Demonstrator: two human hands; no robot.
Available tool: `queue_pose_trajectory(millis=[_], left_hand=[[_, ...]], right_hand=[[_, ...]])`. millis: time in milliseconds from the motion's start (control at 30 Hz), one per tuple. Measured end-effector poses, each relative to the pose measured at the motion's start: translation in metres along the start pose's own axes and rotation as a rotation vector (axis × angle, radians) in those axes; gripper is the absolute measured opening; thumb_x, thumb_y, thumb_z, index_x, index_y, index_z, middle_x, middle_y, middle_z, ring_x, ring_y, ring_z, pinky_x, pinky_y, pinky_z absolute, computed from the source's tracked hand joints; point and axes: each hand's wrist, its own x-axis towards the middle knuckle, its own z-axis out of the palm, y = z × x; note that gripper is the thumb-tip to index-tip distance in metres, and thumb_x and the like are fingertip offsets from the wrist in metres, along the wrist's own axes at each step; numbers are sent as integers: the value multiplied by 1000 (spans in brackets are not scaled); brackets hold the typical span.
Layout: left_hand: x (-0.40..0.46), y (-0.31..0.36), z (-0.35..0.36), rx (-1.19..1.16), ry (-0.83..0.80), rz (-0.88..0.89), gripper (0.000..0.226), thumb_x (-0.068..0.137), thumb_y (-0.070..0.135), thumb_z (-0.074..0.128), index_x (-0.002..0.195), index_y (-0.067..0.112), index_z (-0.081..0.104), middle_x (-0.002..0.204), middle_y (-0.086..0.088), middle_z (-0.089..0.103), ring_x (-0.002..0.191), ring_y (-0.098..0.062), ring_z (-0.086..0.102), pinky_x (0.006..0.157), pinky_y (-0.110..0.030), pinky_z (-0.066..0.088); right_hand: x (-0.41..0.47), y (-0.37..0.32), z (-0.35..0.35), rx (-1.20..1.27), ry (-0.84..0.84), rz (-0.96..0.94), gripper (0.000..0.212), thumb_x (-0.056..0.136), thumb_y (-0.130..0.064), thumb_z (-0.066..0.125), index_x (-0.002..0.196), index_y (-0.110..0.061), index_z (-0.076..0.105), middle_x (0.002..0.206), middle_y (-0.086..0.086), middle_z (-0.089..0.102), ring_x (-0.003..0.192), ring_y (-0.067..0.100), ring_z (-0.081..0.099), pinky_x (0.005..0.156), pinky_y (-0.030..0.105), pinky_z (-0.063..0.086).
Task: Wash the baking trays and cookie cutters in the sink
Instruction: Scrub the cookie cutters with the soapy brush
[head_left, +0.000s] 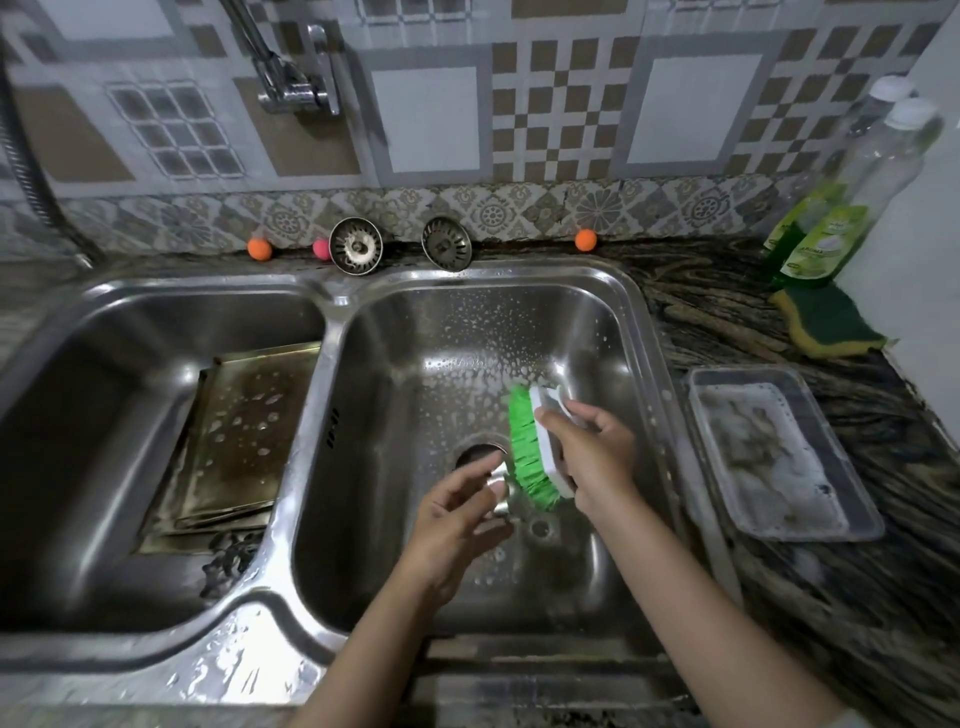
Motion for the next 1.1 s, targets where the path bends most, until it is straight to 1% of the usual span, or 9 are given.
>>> queue_pose_trajectory(millis=[100, 267, 467, 567, 667, 833, 900, 1000, 1100], left_hand=[[10, 4, 0, -98, 103, 0, 27, 89, 6, 57, 111, 21, 66, 101, -10, 64, 81, -22, 56, 76, -37, 55], [9, 1, 13, -19, -30, 0, 30, 90, 6, 57, 114, 20, 66, 100, -9, 63, 79, -18, 58, 74, -31, 55], [6, 3, 1, 249, -103, -56, 30, 92, 9, 57, 116, 24, 66, 97, -2, 67, 82, -17, 62, 74, -29, 54], [12, 7, -5, 245, 11, -44, 27, 93, 10, 53, 112, 24, 67, 96, -9, 65, 82, -22, 61, 75, -33, 53], [16, 6, -5, 153, 119, -24, 24, 91, 13, 58, 109, 28, 67, 97, -5, 66, 79, -23, 58, 71, -33, 53], [18, -1, 2, 33, 201, -100, 33, 83, 16, 70, 116, 14, 65, 81, -3, 63, 53, -10, 50, 57, -25, 40], [20, -1, 1, 42, 255, -112, 33, 80, 16, 73, 111, 10, 67, 82, -4, 63, 55, -8, 51, 58, -25, 34], [20, 0, 0, 61, 274, -95, 30, 78, 15, 74, 107, 12, 69, 87, -3, 65, 69, -12, 57, 64, -27, 40], [18, 1, 1, 12, 224, -69, 23, 80, 9, 71, 103, 10, 69, 82, -5, 66, 67, -15, 61, 67, -29, 52]], right_hand=[[-16, 5, -5, -11, -66, 36, 32, 69, -13, 84, 98, -18, 69, 97, 11, 71, 85, 25, 68, 76, 40, 57], [-26, 7, -10, -17, 34, -122, 31, 69, -14, 84, 93, -23, 66, 97, 5, 70, 84, 19, 69, 64, 27, 55], [-4, 9, -13, -53, 102, -109, 37, 59, -26, 88, 89, -27, 67, 100, 5, 70, 89, 22, 69, 81, 43, 58], [0, 7, -20, 35, 21, 7, 44, 63, -23, 86, 103, -16, 68, 89, 9, 70, 74, 19, 66, 62, 33, 57], [-14, 10, -26, 79, -98, 79, 32, 75, -9, 78, 104, -11, 66, 85, 13, 69, 61, 19, 63, 43, 23, 48], [-31, 19, -26, 152, -192, 107, 35, 76, -10, 76, 110, -9, 65, 96, 15, 71, 71, 22, 70, 52, 28, 53], [-32, 18, -26, 158, -200, 75, 36, 77, -9, 75, 111, -9, 64, 95, 14, 71, 66, 18, 70, 49, 25, 51], [-31, 18, -25, 128, -219, 51, 36, 77, -10, 75, 111, -10, 64, 95, 14, 70, 66, 16, 69, 47, 23, 50], [-29, 24, -22, 129, -192, 77, 38, 76, -11, 77, 111, -10, 64, 104, 19, 68, 76, 22, 67, 48, 24, 50]])
